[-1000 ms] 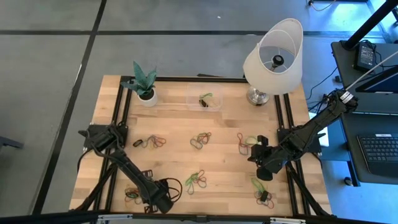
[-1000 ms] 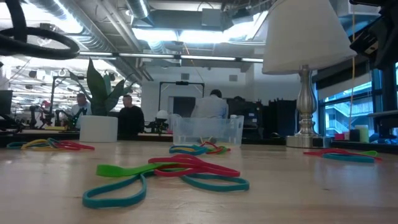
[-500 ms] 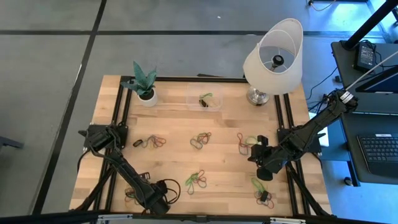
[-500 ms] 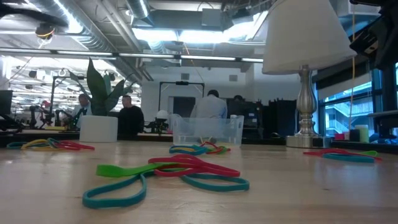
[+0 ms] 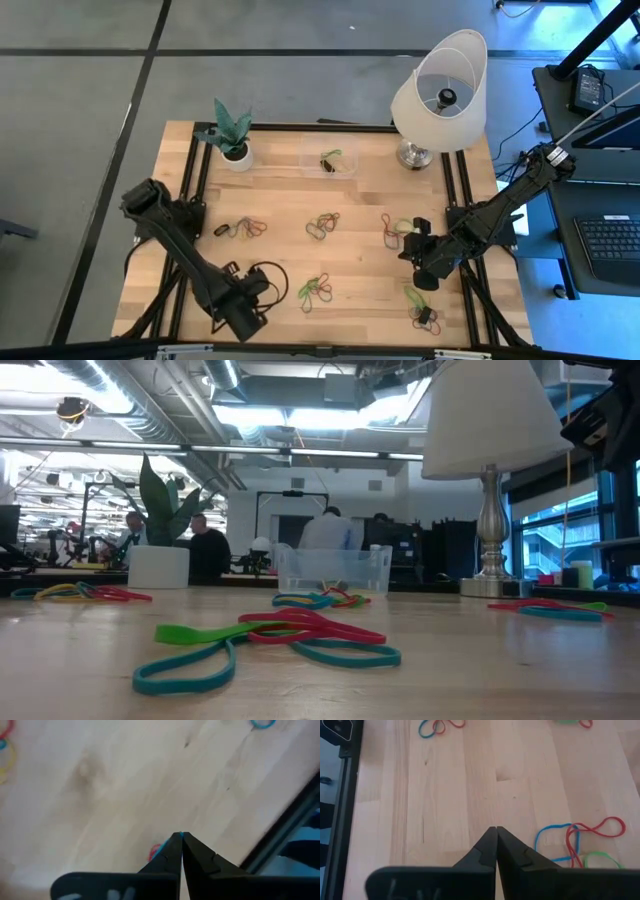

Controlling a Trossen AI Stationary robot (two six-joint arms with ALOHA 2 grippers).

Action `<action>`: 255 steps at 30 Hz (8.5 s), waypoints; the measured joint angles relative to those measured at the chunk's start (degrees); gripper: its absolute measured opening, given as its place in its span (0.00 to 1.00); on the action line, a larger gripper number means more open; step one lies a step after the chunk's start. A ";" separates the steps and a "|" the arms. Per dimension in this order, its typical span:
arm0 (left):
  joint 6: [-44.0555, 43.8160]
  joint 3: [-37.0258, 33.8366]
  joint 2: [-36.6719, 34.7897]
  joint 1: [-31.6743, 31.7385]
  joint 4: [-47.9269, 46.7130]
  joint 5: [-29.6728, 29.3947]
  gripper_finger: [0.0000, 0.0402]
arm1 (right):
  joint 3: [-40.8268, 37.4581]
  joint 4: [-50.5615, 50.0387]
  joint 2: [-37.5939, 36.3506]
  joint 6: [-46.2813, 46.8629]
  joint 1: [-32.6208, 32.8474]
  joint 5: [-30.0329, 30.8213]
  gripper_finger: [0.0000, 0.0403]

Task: Pick and place rubber bands into bin
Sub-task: Put the red rubber band into the transparent bin

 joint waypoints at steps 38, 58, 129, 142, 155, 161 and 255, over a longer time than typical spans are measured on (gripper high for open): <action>-16.65 0.09 -17.84 -11.20 -5.83 1.76 0.01 | 0.00 0.00 0.00 -1.29 0.00 0.00 0.02; -12.23 0.09 -27.12 -13.56 -7.93 -7.92 0.01 | 0.00 1.74 0.01 6.39 -0.06 7.52 0.02; 0.54 -14.50 -31.37 -14.24 -6.17 -4.02 0.43 | 31.21 6.15 36.28 -0.81 -10.54 13.81 0.02; -11.09 -28.09 -31.33 -3.88 -7.08 -4.02 0.41 | 31.19 -5.59 36.26 12.50 -8.68 13.25 0.02; -14.17 -37.04 -31.32 3.77 7.83 -6.04 0.39 | 31.18 -22.29 33.72 26.14 -3.02 13.41 0.02; -22.89 -37.24 -29.52 5.51 7.16 -3.46 0.39 | 31.19 -30.45 29.63 30.21 -0.49 15.50 0.02; -27.30 -19.98 -0.63 16.29 1.57 8.29 0.35 | -17.99 11.07 -21.97 16.65 5.96 8.61 0.02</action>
